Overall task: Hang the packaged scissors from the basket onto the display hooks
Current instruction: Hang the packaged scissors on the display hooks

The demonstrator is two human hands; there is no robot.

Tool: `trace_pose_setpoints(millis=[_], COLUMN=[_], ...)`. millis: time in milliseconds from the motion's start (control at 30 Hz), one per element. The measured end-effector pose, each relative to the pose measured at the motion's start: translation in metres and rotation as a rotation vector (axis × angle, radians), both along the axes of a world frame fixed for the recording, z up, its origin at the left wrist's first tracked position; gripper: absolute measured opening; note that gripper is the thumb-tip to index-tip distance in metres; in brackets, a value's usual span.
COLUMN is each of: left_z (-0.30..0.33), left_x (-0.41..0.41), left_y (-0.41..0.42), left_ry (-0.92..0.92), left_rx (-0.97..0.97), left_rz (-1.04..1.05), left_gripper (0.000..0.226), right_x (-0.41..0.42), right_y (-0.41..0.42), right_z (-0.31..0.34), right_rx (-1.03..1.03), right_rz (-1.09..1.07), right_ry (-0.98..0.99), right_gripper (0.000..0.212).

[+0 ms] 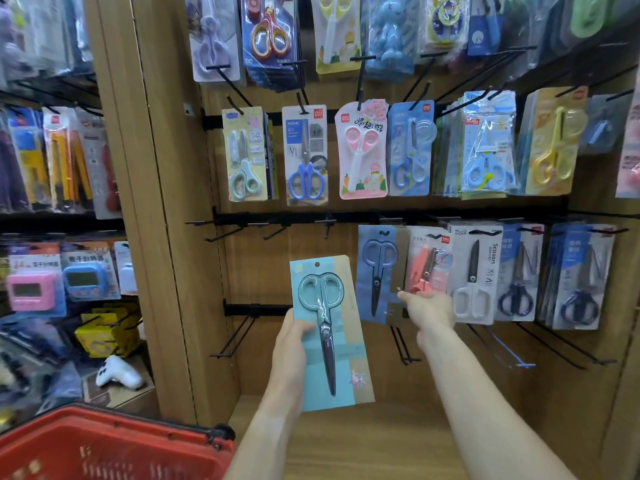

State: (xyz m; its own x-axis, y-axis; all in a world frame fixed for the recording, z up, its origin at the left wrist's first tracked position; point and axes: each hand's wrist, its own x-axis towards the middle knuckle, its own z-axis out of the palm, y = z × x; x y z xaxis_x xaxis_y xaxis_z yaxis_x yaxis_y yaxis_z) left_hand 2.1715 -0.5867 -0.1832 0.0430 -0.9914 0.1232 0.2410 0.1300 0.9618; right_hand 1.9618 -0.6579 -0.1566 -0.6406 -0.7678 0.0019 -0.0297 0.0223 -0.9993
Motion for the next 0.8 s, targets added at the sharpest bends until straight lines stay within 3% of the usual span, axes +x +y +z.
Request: trace_pose_setpoints(millis=[67, 167, 233, 367, 533, 800], left_z=[0.0, 0.002, 0.003, 0.001, 0.005, -0.008], left_x=[-0.004, -0.013, -0.019, -0.028, -0.04, -0.051], left_y=[0.0, -0.001, -0.001, -0.002, -0.002, -0.011], left_ry=[-0.025, -0.036, -0.03, -0.091, -0.104, -0.372], left_rx=[-0.003, -0.021, -0.031, -0.136, -0.214, -0.254], left_rz=[-0.004, -0.006, -0.023, -0.039, -0.09, 0.019], left_gripper=[0.026, 0.027, 0.027, 0.026, 0.045, 0.067], right_x=[0.006, 0.011, 0.008, 0.0, -0.011, -0.023], right_y=[0.024, 0.055, 0.057, 0.06, 0.061, 0.046], right_z=[0.004, 0.012, 0.007, 0.001, 0.003, -0.002], right_rx=[-0.011, 0.161, 0.178, 0.038, -0.099, -0.233], right_rz=[0.236, 0.747, 0.865, 0.841, 0.742, 0.506], right_ry=[-0.009, 0.051, 0.15, 0.11, 0.037, -0.086], right_gripper=[0.035, 0.039, 0.034, 0.026, 0.025, 0.022])
